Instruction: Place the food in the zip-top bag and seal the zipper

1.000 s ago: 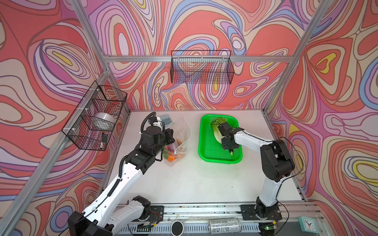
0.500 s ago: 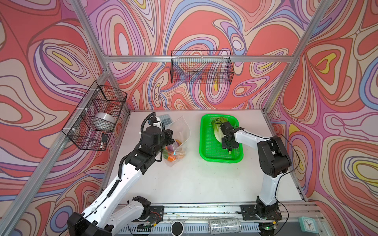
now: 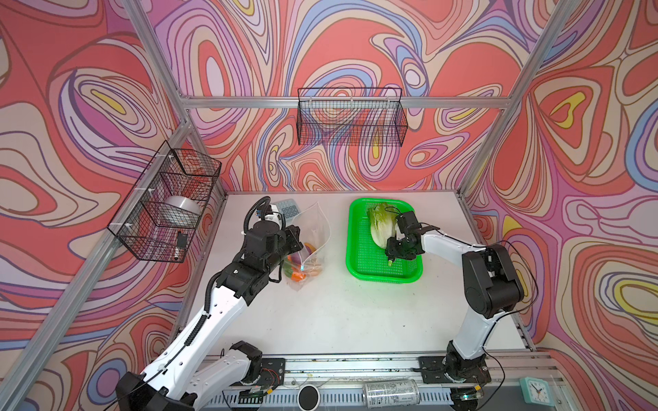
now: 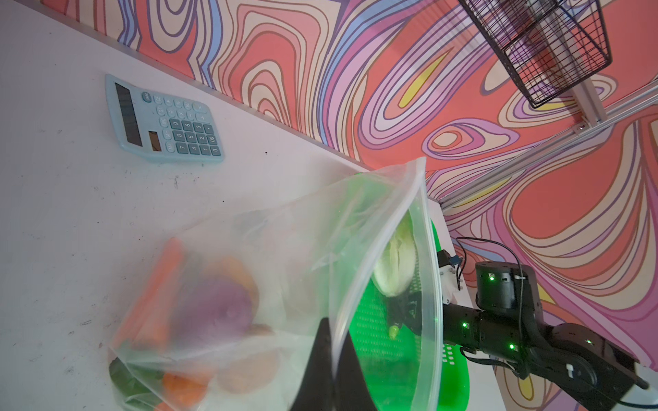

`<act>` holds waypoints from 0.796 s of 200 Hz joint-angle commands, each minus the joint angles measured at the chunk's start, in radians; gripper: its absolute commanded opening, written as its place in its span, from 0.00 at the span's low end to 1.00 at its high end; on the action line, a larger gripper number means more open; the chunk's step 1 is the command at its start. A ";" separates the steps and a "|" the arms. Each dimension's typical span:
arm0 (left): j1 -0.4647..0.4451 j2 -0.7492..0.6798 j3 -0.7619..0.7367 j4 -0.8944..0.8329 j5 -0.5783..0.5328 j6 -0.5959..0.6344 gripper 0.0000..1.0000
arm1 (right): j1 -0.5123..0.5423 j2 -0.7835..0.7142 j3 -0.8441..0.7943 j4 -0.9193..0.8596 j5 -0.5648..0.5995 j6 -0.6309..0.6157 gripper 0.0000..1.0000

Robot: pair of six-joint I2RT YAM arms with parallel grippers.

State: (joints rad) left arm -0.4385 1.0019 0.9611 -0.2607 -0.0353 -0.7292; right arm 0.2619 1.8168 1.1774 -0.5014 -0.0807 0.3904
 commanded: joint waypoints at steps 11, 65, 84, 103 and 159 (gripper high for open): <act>0.003 0.000 -0.007 -0.011 -0.020 0.008 0.00 | -0.010 -0.076 0.008 -0.009 0.057 -0.002 0.55; 0.003 0.023 0.005 0.026 0.007 -0.005 0.00 | -0.010 -0.005 0.080 -0.129 0.227 -0.041 0.56; 0.003 0.015 0.002 0.015 -0.002 -0.003 0.00 | -0.010 0.021 0.074 -0.121 0.226 -0.035 0.57; 0.003 0.014 0.005 0.008 -0.011 0.002 0.00 | -0.010 0.055 0.075 -0.107 0.199 -0.027 0.57; 0.003 0.016 0.006 0.007 0.002 -0.001 0.00 | -0.010 0.119 0.097 -0.072 0.214 -0.018 0.52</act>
State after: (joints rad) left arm -0.4385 1.0267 0.9611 -0.2577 -0.0303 -0.7296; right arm 0.2565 1.9133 1.2480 -0.5884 0.1059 0.3653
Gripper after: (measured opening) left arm 0.047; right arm 0.552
